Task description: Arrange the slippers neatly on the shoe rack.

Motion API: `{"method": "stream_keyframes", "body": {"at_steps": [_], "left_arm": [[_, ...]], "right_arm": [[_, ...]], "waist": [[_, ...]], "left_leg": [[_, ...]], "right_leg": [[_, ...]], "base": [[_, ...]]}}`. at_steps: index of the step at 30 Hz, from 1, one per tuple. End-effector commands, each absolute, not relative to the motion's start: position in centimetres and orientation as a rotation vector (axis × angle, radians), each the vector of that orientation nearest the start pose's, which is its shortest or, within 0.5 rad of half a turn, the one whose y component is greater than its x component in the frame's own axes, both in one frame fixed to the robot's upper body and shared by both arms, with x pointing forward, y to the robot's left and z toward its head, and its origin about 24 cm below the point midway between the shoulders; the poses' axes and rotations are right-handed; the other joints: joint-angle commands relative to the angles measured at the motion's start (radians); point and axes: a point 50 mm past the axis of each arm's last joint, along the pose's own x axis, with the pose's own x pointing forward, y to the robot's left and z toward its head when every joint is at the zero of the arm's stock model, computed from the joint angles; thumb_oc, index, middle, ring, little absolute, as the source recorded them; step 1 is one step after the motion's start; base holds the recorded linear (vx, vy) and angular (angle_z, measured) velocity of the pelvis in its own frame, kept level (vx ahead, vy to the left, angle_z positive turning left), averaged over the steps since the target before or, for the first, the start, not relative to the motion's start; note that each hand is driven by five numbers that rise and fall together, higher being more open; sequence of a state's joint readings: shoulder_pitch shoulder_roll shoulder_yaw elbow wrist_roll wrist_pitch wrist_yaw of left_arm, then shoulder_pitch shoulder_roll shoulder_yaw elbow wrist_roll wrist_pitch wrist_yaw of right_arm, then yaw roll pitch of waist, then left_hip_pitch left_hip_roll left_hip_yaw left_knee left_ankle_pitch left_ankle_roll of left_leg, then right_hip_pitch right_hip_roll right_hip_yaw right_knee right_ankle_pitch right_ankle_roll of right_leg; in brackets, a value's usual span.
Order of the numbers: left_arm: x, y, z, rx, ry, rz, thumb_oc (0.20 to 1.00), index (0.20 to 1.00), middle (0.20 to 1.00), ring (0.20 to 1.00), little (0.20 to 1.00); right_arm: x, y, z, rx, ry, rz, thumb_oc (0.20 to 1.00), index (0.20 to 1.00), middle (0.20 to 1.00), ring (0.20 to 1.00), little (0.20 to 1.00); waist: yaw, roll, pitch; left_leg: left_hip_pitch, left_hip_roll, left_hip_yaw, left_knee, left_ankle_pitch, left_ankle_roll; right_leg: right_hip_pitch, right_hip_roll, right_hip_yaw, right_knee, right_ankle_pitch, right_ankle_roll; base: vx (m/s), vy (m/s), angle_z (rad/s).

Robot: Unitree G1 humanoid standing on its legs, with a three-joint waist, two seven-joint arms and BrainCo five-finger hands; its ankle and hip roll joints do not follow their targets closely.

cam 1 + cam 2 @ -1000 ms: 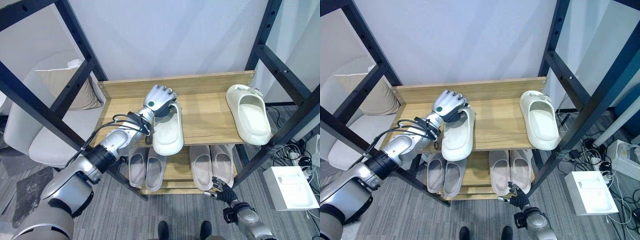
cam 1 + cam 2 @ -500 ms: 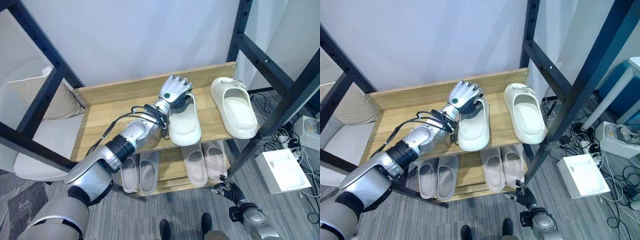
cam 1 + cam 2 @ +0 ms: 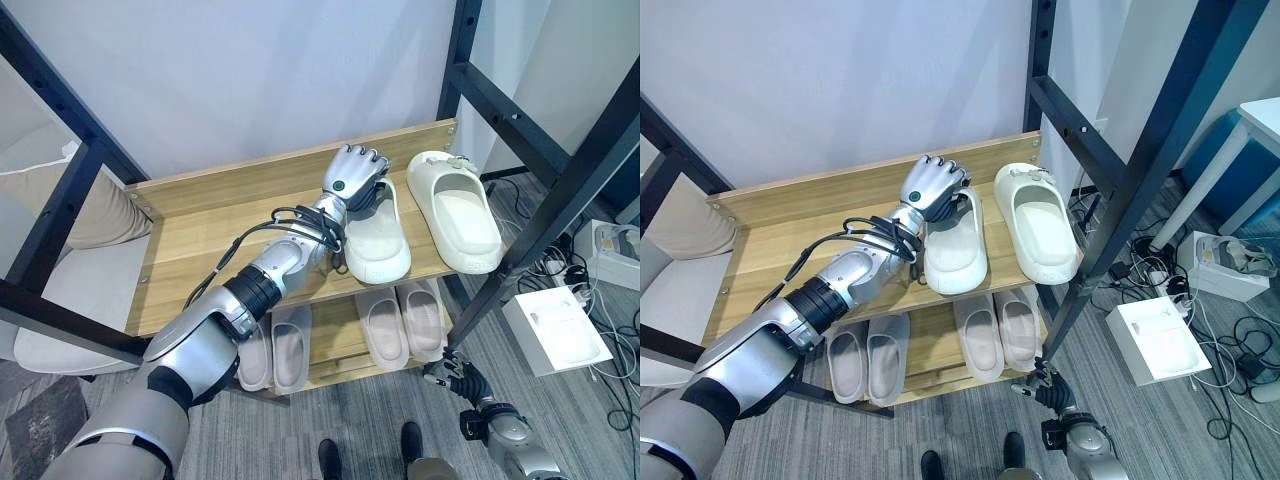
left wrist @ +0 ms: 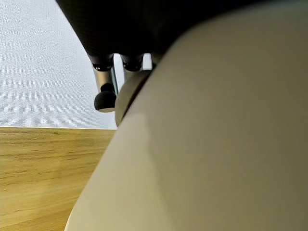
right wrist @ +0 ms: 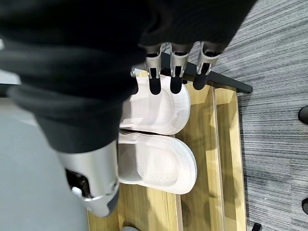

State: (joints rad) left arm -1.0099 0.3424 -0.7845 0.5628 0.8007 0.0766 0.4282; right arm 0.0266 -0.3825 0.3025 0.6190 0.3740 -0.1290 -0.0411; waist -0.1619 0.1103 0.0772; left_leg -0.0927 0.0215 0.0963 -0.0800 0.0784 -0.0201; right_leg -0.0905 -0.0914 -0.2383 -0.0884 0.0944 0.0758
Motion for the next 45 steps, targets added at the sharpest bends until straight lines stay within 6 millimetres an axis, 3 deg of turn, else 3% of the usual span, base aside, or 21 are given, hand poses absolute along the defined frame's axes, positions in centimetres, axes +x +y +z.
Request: {"method": "stream_keyframes", "body": {"at_steps": [1,14,23,26,28,29,30,31,33,36,37,39,42,44,45], "left_arm": [[38.7,4.9,22.0,1.505,-0.819,0.024,1.000,1.000,1.000,1.000,1.000],[37.9,7.0,25.5,1.438,-0.884,0.117,1.000,1.000,1.000,1.000,1.000],[36.6,7.6,26.0,1.371,-0.929,0.107,1.000,1.000,1.000,1.000,1.000],[35.7,7.8,26.1,1.273,-0.949,0.085,1.000,1.000,1.000,1.000,1.000],[35.1,8.6,25.3,1.106,-0.911,0.054,1.000,1.000,1.000,1.000,1.000],[35.0,8.7,25.3,1.105,-0.909,0.054,1.000,1.000,1.000,1.000,1.000],[34.7,9.3,24.6,0.977,-0.868,0.027,1.000,1.000,1.000,1.000,1.000],[34.7,9.4,24.5,0.976,-0.866,0.027,1.000,1.000,1.000,1.000,1.000],[34.0,10.0,22.9,0.758,-0.790,-0.039,1.000,1.000,1.000,1.000,1.000],[33.7,10.3,22.0,0.665,-0.746,-0.077,1.000,1.000,1.000,1.000,1.000],[33.4,10.2,20.3,0.517,-0.662,-0.141,1.000,1.000,1.000,1.000,1.000],[33.2,10.3,19.6,0.462,-0.623,-0.177,1.000,1.000,1.000,1.000,1.000],[32.2,10.2,15.3,0.168,-0.418,-0.303,1.000,1.000,1.000,1.000,1.000],[32.0,10.0,14.8,0.159,-0.390,-0.338,1.000,1.000,1.000,1.000,1.000],[31.4,9.9,12.7,0.085,-0.288,-0.379,1.000,1.000,1.000,1.000,1.000]], "right_arm": [[21.5,-20.9,-6.2,-0.059,0.435,0.013,1.000,1.000,1.000,1.000,1.000],[21.0,-19.9,-6.8,-0.068,0.470,0.076,1.000,1.000,1.000,1.000,1.000],[20.8,-19.6,-7.2,-0.066,0.491,0.088,1.000,1.000,1.000,1.000,1.000],[20.6,-19.5,-7.4,-0.059,0.503,0.084,1.000,1.000,1.000,1.000,1.000],[20.3,-19.4,-7.6,-0.052,0.514,0.078,1.000,1.000,1.000,1.000,1.000],[20.3,-19.4,-7.6,-0.053,0.515,0.079,1.000,1.000,1.000,1.000,1.000],[20.0,-19.5,-7.8,-0.048,0.525,0.070,1.000,1.000,1.000,1.000,1.000],[20.0,-19.5,-7.8,-0.049,0.527,0.071,1.000,1.000,1.000,1.000,1.000],[19.6,-19.5,-8.2,-0.040,0.548,0.062,1.000,1.000,1.000,1.000,1.000],[19.4,-19.5,-8.4,-0.042,0.557,0.061,1.000,1.000,1.000,1.000,1.000],[19.3,-19.5,-8.4,-0.037,0.563,0.058,1.000,1.000,1.000,1.000,1.000],[19.3,-19.6,-8.5,-0.037,0.566,0.056,1.000,1.000,1.000,1.000,1.000],[19.4,-19.7,-8.5,-0.028,0.573,0.056,1.000,1.000,1.000,1.000,1.000],[19.4,-19.9,-8.5,-0.026,0.580,0.052,1.000,1.000,1.000,1.000,1.000],[19.5,-20.1,-8.4,-0.022,0.581,0.057,1.000,1.000,1.000,1.000,1.000]], "waist": [[-0.001,-0.048,0.032],[0.047,-0.052,0.024],[0.069,-0.056,0.023],[0.078,-0.058,0.022],[0.089,-0.061,0.025],[0.089,-0.060,0.024],[0.096,-0.061,0.025],[0.095,-0.061,0.024],[0.107,-0.060,0.025],[0.113,-0.059,0.025],[0.118,-0.059,0.028],[0.120,-0.057,0.028],[0.129,-0.053,0.033],[0.130,-0.052,0.032],[0.132,-0.050,0.035]], "left_leg": [[0.102,-0.019,-0.034,-0.007,-0.099,-0.027],[0.105,-0.018,-0.075,-0.007,-0.089,-0.032],[0.104,-0.018,-0.094,-0.007,-0.084,-0.034],[0.104,-0.020,-0.100,-0.007,-0.084,-0.033],[0.104,-0.021,-0.104,-0.007,-0.082,-0.032],[0.104,-0.021,-0.104,-0.007,-0.082,-0.032],[0.104,-0.022,-0.109,-0.007,-0.080,-0.032],[0.104,-0.022,-0.109,-0.007,-0.080,-0.032],[0.105,-0.023,-0.116,-0.007,-0.077,-0.031],[0.106,-0.023,-0.121,-0.007,-0.076,-0.031],[0.105,-0.024,-0.123,-0.007,-0.073,-0.031],[0.105,-0.024,-0.125,-0.007,-0.072,-0.031],[0.103,-0.025,-0.133,-0.007,-0.067,-0.030],[0.103,-0.025,-0.134,-0.007,-0.067,-0.029],[0.103,-0.025,-0.137,-0.007,-0.066,-0.029]], "right_leg": [[0.076,-0.016,-0.035,0.001,-0.072,0.082],[0.105,-0.017,-0.081,0.001,-0.084,0.073],[0.117,-0.018,-0.102,0.001,-0.086,0.069],[0.120,-0.019,-0.108,0.001,-0.085,0.068],[0.122,-0.020,-0.116,0.001,-0.085,0.066],[0.122,-0.020,-0.116,0.001,-0.085,0.066],[0.125,-0.020,-0.120,0.001,-0.085,0.065],[0.126,-0.020,-0.120,0.001,-0.085,0.065],[0.130,-0.022,-0.128,0.001,-0.085,0.062],[0.132,-0.022,-0.132,0.001,-0.086,0.061],[0.133,-0.024,-0.136,0.001,-0.086,0.061],[0.134,-0.024,-0.139,0.001,-0.086,0.060],[0.136,-0.027,-0.145,0.001,-0.086,0.059],[0.137,-0.026,-0.146,0.001,-0.087,0.059],[0.139,-0.027,-0.149,0.001,-0.087,0.058]], "base": [[0.00,0.000,0.00],[-0.02,-0.017,0.08],[-0.02,-0.009,0.09],[0.00,0.000,0.00],[-0.02,0.002,0.10],[-0.02,0.003,0.17],[-0.01,0.000,0.15],[-0.01,-0.001,0.11],[0.00,0.002,0.06],[-0.01,0.006,0.03],[-0.01,0.008,0.08],[-0.02,0.007,0.12],[-0.02,0.008,0.14],[0.00,0.000,0.00],[0.00,0.000,0.00]]}}
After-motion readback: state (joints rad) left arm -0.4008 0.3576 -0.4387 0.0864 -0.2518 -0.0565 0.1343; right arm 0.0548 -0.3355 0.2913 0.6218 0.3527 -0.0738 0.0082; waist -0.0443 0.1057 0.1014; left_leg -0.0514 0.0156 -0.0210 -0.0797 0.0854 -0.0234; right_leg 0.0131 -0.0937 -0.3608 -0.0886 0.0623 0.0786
